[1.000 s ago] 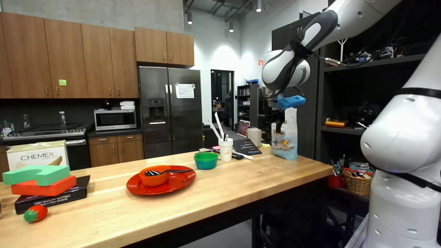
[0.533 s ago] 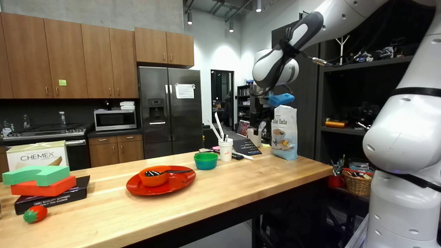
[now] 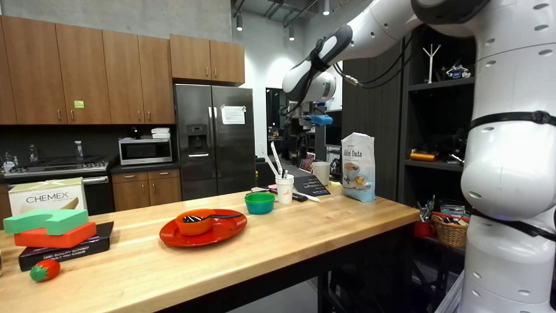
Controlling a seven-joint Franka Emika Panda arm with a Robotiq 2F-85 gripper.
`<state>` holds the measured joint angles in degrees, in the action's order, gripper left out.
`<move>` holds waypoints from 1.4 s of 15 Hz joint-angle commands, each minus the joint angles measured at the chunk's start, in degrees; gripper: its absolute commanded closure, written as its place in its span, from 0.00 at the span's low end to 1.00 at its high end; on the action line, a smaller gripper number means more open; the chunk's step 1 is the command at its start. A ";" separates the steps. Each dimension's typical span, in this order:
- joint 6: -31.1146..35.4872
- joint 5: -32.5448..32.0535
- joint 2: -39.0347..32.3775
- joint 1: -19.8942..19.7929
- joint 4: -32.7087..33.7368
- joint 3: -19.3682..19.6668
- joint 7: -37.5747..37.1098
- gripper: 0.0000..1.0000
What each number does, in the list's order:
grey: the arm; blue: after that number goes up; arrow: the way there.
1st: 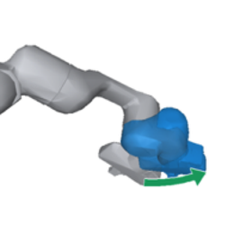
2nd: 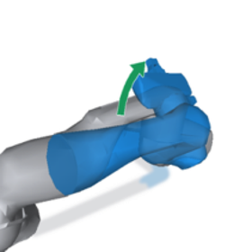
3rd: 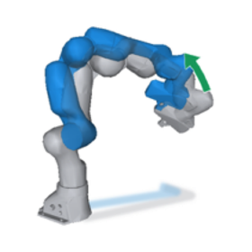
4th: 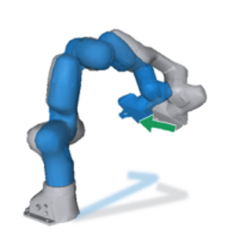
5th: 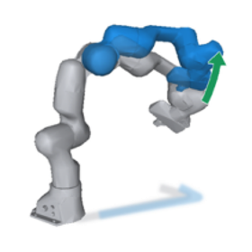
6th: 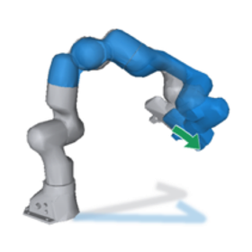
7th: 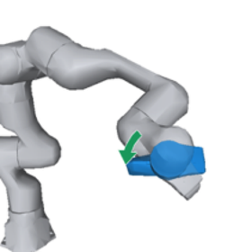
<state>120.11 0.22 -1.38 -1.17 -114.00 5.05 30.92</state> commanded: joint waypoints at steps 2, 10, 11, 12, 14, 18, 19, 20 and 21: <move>-10.00 3.58 -6.04 -2.12 12.48 -0.99 10.21 0.00; -13.82 -2.07 -6.70 -2.07 17.94 -2.83 15.03 0.00; -13.38 -2.10 -6.23 -2.21 17.66 -2.84 14.92 0.00; -12.26 -1.86 -4.82 -1.70 15.57 -3.31 13.66 0.00; -10.04 -2.17 -2.65 -1.25 12.39 -3.60 11.62 0.00; -9.03 -3.28 -3.58 -1.66 13.37 -3.31 8.17 0.00; -8.58 -3.48 -2.75 -1.71 12.49 -3.11 7.49 0.00; -8.36 -3.48 -2.07 -1.87 11.86 -2.88 7.34 0.00; -8.23 -3.47 -1.60 -2.00 11.44 -2.72 7.34 0.00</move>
<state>112.06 -3.24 -2.94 -3.08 -102.73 2.44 38.27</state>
